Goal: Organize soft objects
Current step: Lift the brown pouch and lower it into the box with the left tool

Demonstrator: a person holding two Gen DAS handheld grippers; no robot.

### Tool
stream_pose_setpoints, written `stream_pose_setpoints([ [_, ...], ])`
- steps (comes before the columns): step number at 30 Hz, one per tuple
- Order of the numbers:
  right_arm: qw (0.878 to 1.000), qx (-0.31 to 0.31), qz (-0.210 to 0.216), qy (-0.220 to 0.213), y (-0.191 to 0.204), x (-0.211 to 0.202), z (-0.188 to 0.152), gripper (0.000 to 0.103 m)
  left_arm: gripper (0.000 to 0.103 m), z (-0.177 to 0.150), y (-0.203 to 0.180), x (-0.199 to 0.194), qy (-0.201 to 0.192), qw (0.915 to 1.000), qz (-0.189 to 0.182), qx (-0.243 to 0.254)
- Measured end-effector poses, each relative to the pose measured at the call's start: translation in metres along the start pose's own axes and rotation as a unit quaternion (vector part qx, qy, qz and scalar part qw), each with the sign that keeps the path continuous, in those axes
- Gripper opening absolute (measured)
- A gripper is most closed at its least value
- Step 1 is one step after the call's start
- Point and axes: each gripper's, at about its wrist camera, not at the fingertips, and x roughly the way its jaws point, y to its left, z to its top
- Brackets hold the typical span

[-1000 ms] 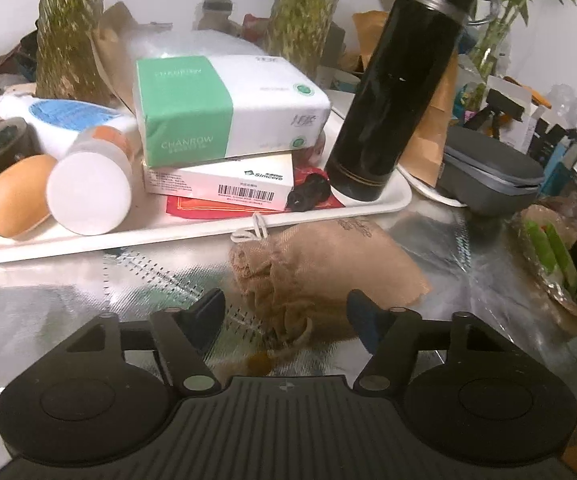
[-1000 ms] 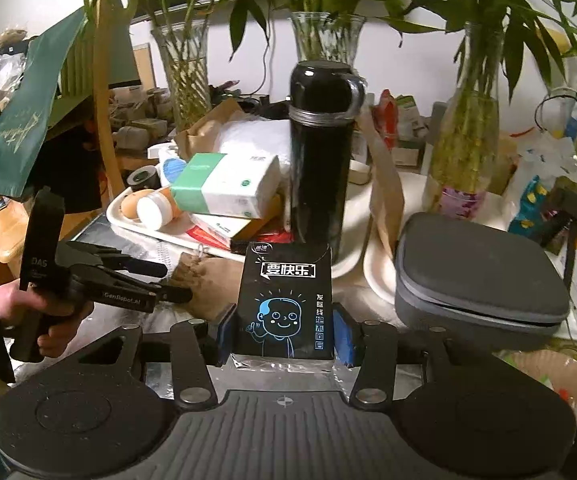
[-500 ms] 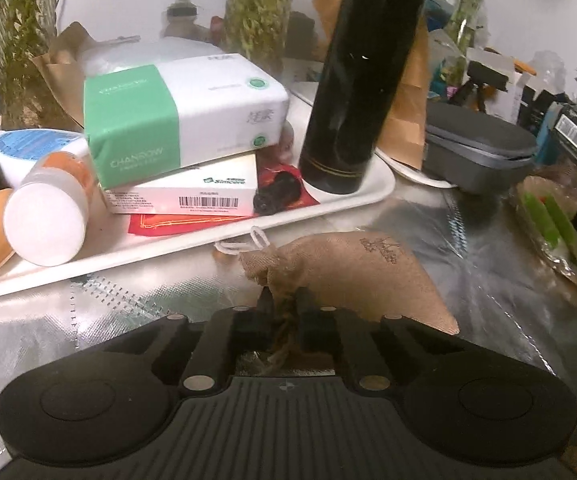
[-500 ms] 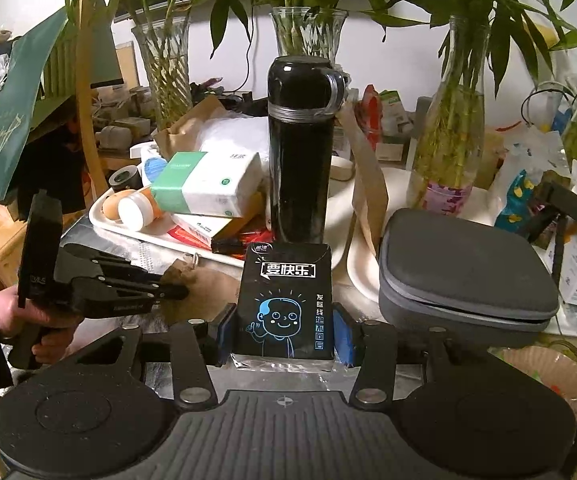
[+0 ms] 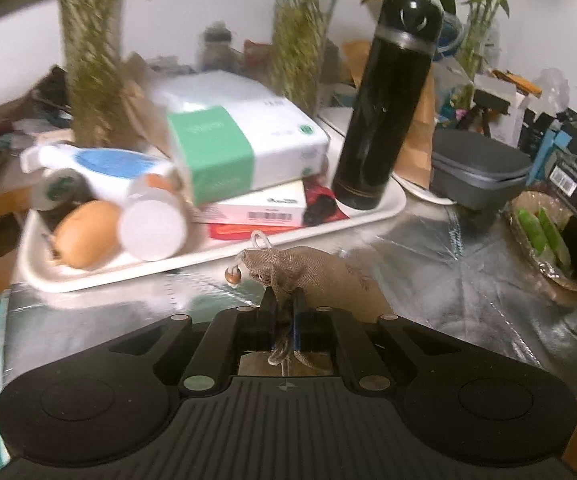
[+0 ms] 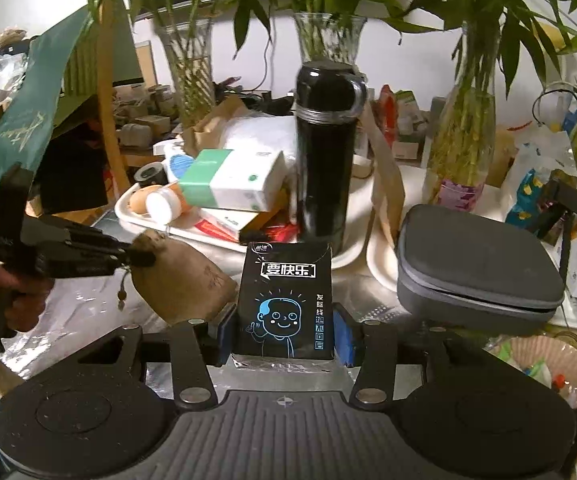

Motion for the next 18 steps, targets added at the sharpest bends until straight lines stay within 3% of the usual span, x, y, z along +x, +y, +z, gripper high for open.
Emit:
stream_pose_setpoints([
  [9, 1.0, 0.01, 0.004, -0.007, 0.012, -0.023, -0.009, 0.051, 0.007, 0.011, 0.003, -0.061, -0.03, 0.9988, 0.034, -0.019],
  [18, 1.0, -0.02, 0.002, -0.012, 0.032, -0.064, -0.015, 0.051, 0.007, 0.014, -0.015, -0.121, -0.048, 0.9971, 0.054, -0.024],
])
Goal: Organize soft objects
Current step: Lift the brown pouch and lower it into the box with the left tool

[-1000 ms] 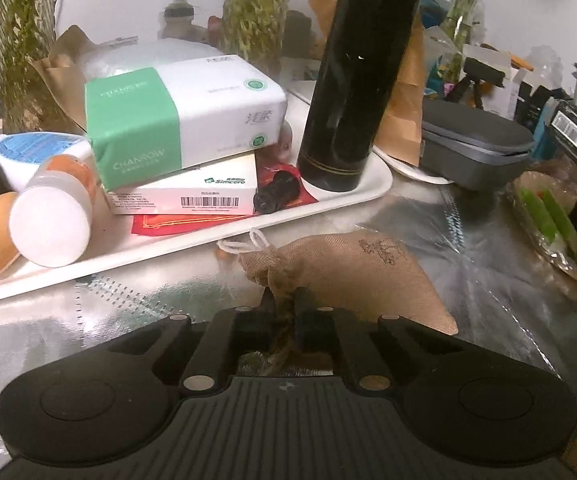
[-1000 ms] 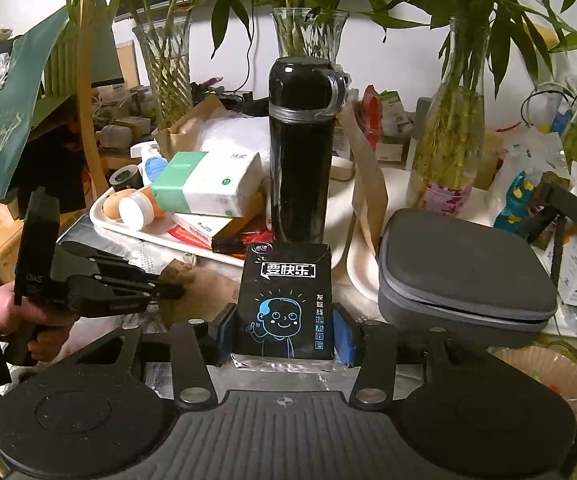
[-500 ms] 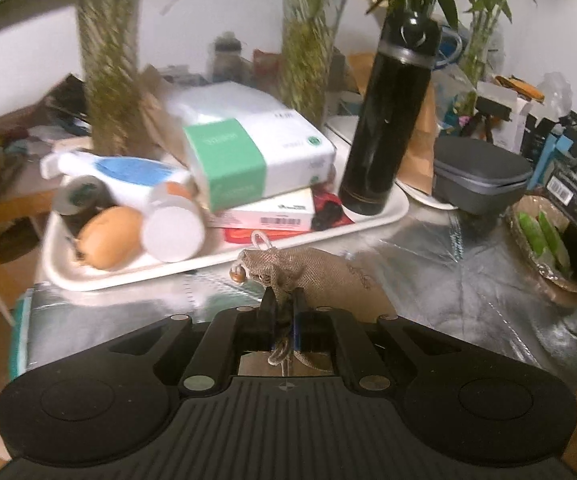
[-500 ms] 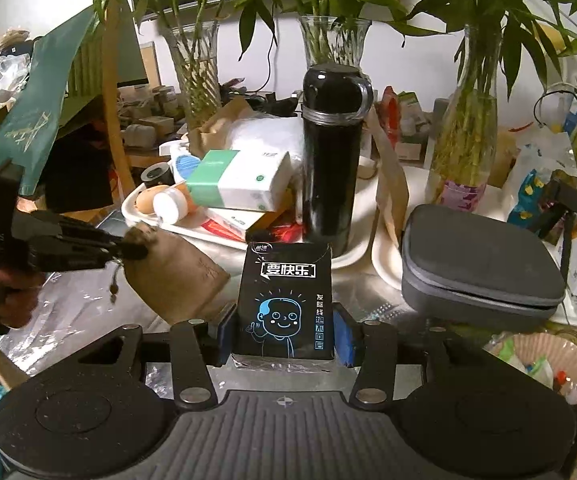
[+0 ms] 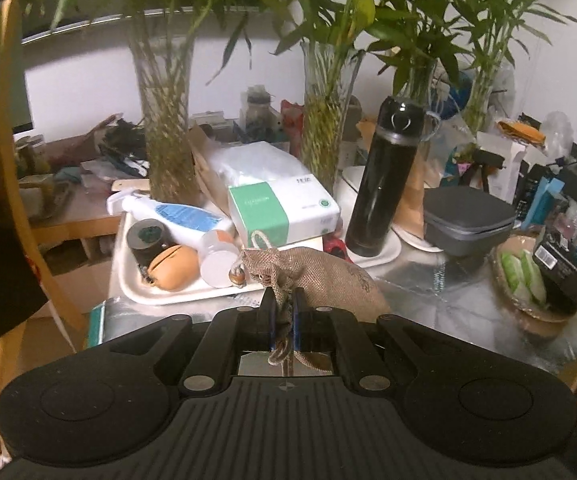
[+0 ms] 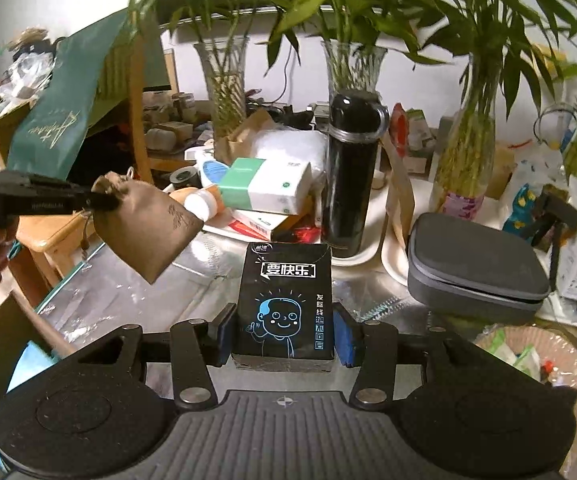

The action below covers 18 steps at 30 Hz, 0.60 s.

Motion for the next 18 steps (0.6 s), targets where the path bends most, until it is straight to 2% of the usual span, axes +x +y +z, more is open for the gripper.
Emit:
stream_pose_setpoints([
  [6, 1.0, 0.007, -0.004, 0.01, 0.005, -0.018, -0.01, 0.051, 0.007, -0.001, -0.013, -0.028, 0.004, 0.9997, 0.019, -0.014],
  [18, 1.0, -0.009, 0.014, -0.006, 0.033, -0.062, -0.015, 0.051, 0.007, -0.007, -0.039, -0.093, -0.022, 0.9997, 0.009, -0.011],
])
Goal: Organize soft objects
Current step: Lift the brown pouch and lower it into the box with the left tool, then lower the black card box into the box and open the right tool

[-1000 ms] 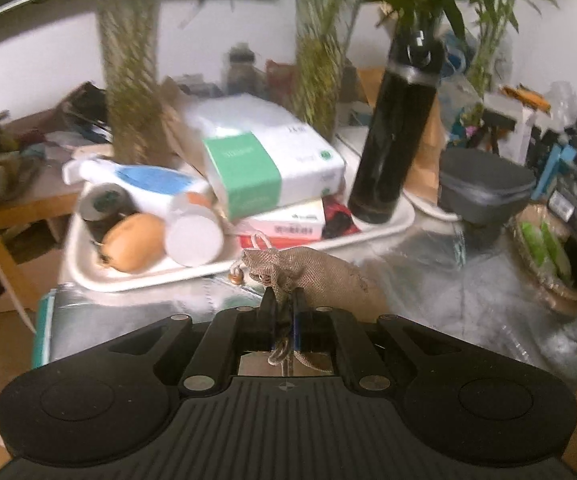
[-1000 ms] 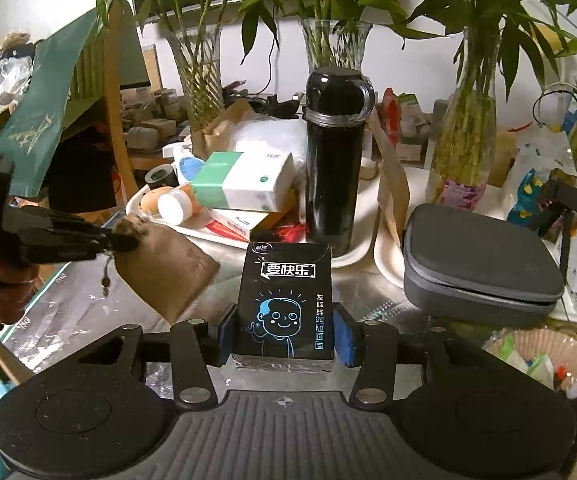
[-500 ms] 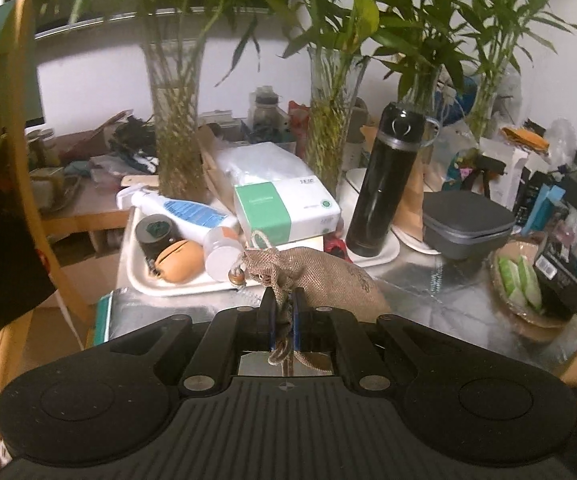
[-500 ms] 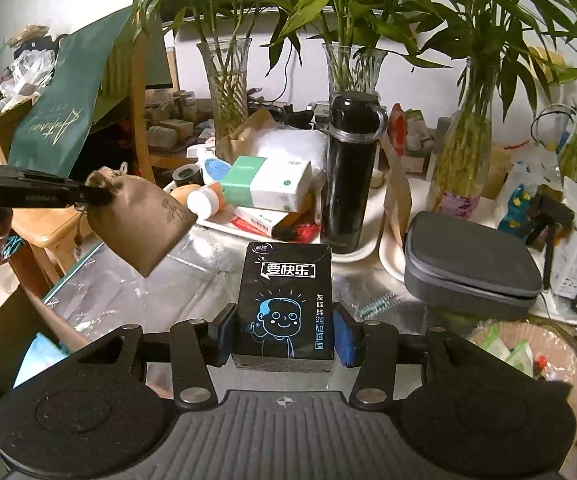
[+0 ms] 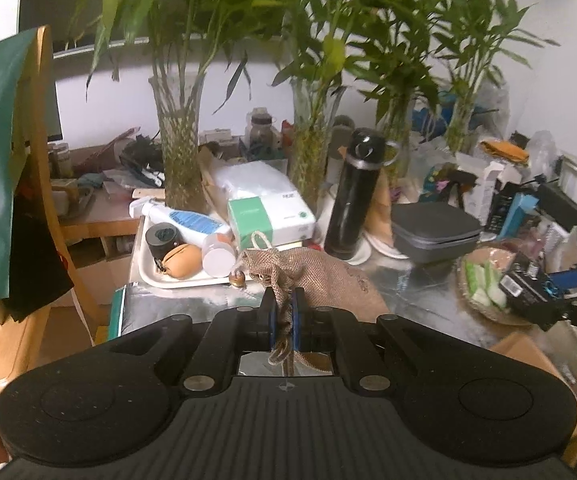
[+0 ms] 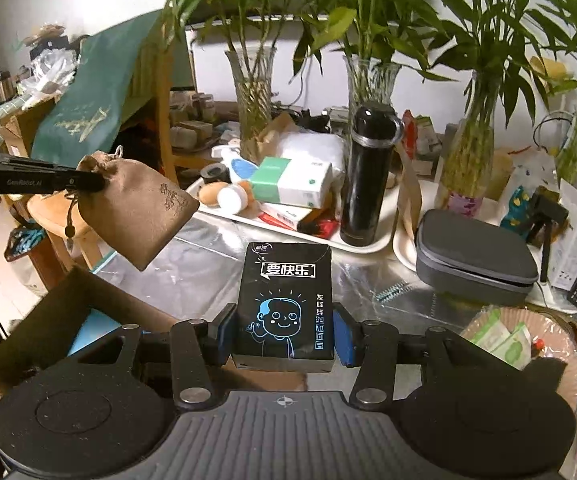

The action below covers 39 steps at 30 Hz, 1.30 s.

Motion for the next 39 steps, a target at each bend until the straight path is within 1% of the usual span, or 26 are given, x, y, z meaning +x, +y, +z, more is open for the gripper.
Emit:
stream_pose_setpoints([
  [9, 1.0, -0.013, 0.002, -0.02, 0.016, -0.035, -0.004, 0.051, 0.007, -0.007, -0.019, -0.047, -0.022, 0.9992, -0.035, 0.002],
  [13, 1.0, -0.013, 0.003, -0.025, 0.022, -0.048, -0.01, 0.051, 0.007, -0.016, -0.026, -0.061, -0.02, 0.9985, -0.051, 0.0],
  [17, 1.0, -0.017, 0.001, -0.026, 0.027, -0.056, -0.016, 0.051, 0.007, -0.029, -0.03, -0.066, -0.008, 0.9971, -0.075, -0.012],
  [20, 0.999, -0.019, 0.0, -0.029, 0.032, -0.064, -0.02, 0.051, 0.008, -0.04, -0.031, -0.068, 0.001, 0.9941, -0.106, -0.02],
  [21, 0.999, -0.02, 0.0, -0.029, 0.033, -0.066, -0.02, 0.051, 0.009, -0.046, -0.032, -0.066, 0.008, 0.9924, -0.121, -0.022],
  [22, 0.999, -0.022, 0.0, -0.03, 0.035, -0.068, -0.022, 0.051, 0.013, -0.051, -0.032, -0.062, 0.019, 0.9904, -0.135, -0.021],
  [23, 0.999, -0.024, 0.0, -0.029, 0.036, -0.069, -0.023, 0.051, 0.014, -0.056, -0.033, -0.057, 0.035, 0.9896, -0.138, -0.017],
  [25, 0.999, -0.026, -0.001, -0.028, 0.039, -0.072, -0.027, 0.051, 0.036, -0.064, -0.037, -0.049, 0.062, 0.9898, -0.128, -0.005],
  [26, 0.999, -0.027, -0.001, -0.027, 0.041, -0.073, -0.029, 0.051, 0.042, -0.067, -0.039, -0.048, 0.07, 0.9905, -0.118, 0.001],
  [27, 0.999, -0.027, -0.001, -0.026, 0.042, -0.075, -0.03, 0.051, 0.053, -0.07, -0.042, -0.05, 0.07, 0.9919, -0.106, 0.01],
  [28, 0.999, -0.027, -0.001, -0.026, 0.043, -0.076, -0.032, 0.051, 0.06, -0.073, -0.045, -0.053, 0.065, 0.9931, -0.095, 0.021],
  [30, 0.999, -0.026, 0.001, -0.024, 0.045, -0.08, -0.035, 0.051, 0.064, -0.075, -0.052, -0.061, 0.056, 0.9947, -0.073, 0.045],
  [31, 0.999, -0.022, 0.003, -0.025, 0.045, -0.082, -0.036, 0.051, 0.064, -0.076, -0.055, -0.064, 0.053, 0.9951, -0.066, 0.05],
  [34, 1.0, -0.015, 0.011, -0.025, 0.046, -0.088, -0.035, 0.051, 0.065, -0.073, -0.057, -0.073, 0.055, 0.9965, -0.05, 0.037],
  [36, 1.0, -0.014, 0.006, -0.027, 0.049, -0.09, -0.035, 0.051, 0.065, -0.072, -0.06, -0.079, 0.05, 0.9973, -0.037, 0.038],
  [39, 1.0, -0.014, 0.012, -0.018, 0.054, -0.088, -0.038, 0.051, 0.068, -0.073, -0.064, -0.086, 0.048, 0.9983, -0.021, 0.025],
])
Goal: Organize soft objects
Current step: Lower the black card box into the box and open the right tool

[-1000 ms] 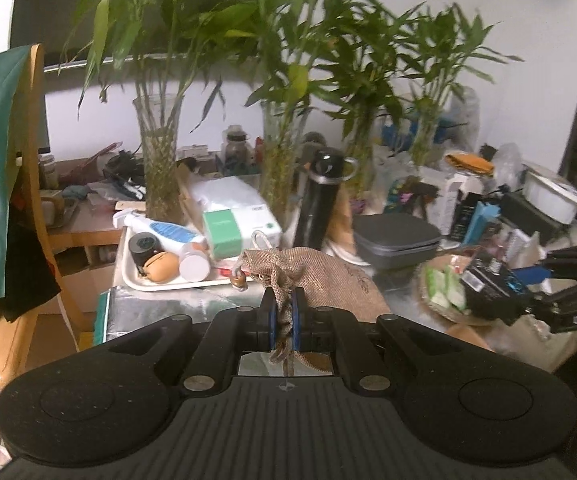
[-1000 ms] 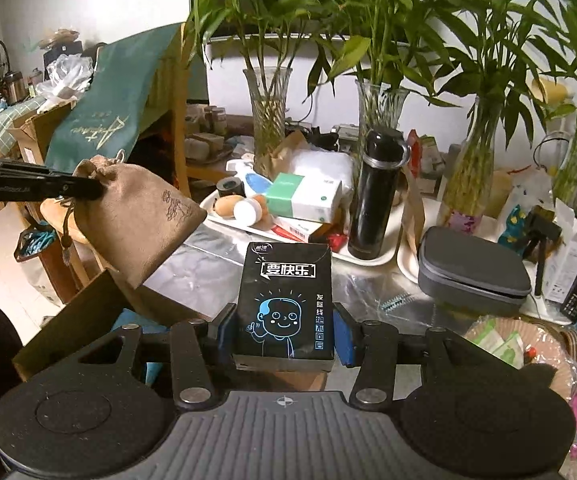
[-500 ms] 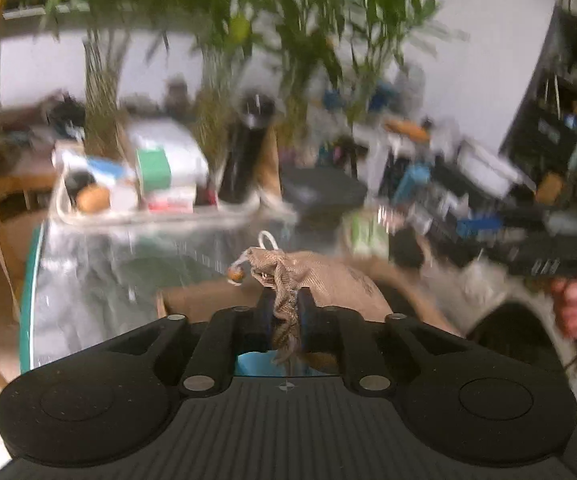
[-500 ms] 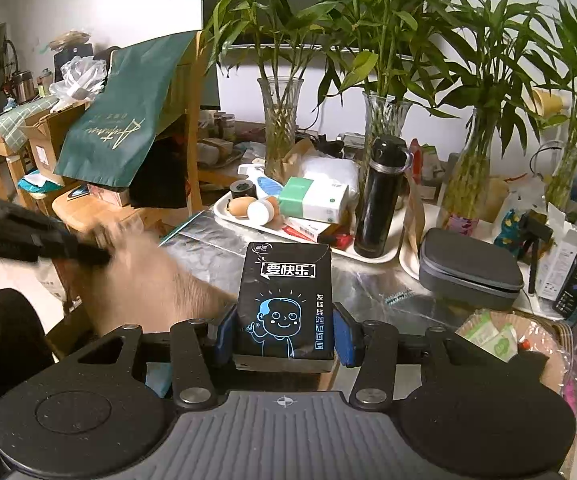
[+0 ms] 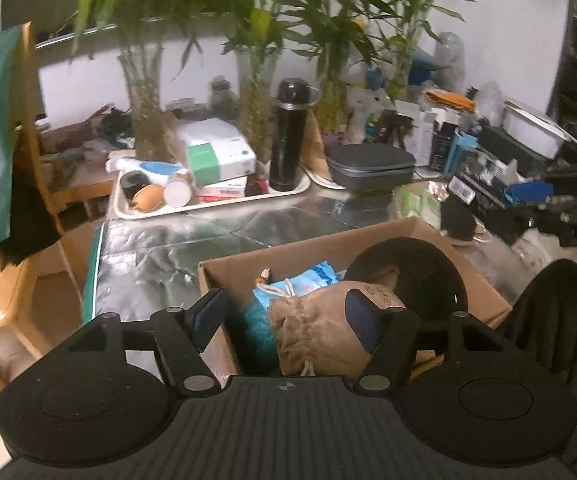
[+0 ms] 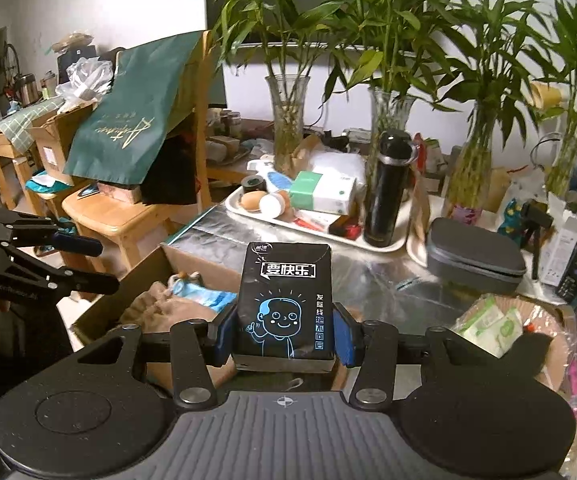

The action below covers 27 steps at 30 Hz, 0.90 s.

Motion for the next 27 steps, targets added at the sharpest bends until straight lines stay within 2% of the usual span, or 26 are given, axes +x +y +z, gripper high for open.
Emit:
stream_pose_setpoints([
  [8, 0.999, 0.012, -0.005, 0.04, 0.006, 0.019, -0.016, 0.052, 0.068, -0.005, -0.007, -0.005, 0.002, 0.9998, 0.017, -0.005],
  [16, 0.999, 0.016, -0.005, 0.03, 0.016, 0.021, -0.003, 0.054, 0.069, -0.005, -0.012, -0.013, -0.008, 0.9997, 0.022, -0.005],
  [17, 0.999, 0.013, -0.009, 0.039, 0.016, 0.029, -0.005, 0.069, 0.069, -0.005, -0.012, -0.014, -0.009, 0.9997, 0.023, -0.005],
  [18, 0.999, 0.008, -0.014, 0.052, 0.017, 0.036, -0.007, 0.093, 0.069, -0.005, -0.012, -0.015, -0.011, 0.9996, 0.025, -0.005],
  [19, 0.998, 0.003, -0.027, 0.061, 0.017, 0.042, -0.01, 0.098, 0.069, -0.005, -0.012, -0.015, -0.011, 0.9995, 0.028, -0.007],
  [23, 0.998, 0.021, -0.024, 0.061, 0.015, 0.045, -0.019, 0.099, 0.071, -0.007, -0.009, -0.021, -0.014, 0.9991, 0.034, -0.021],
  [25, 0.998, 0.023, -0.031, 0.056, 0.015, 0.042, -0.021, 0.101, 0.079, -0.008, -0.008, -0.023, -0.02, 0.9988, 0.039, -0.022],
  [27, 0.998, 0.018, -0.038, 0.047, 0.017, 0.037, -0.024, 0.103, 0.08, -0.008, -0.009, -0.025, -0.027, 0.9984, 0.047, -0.018],
])
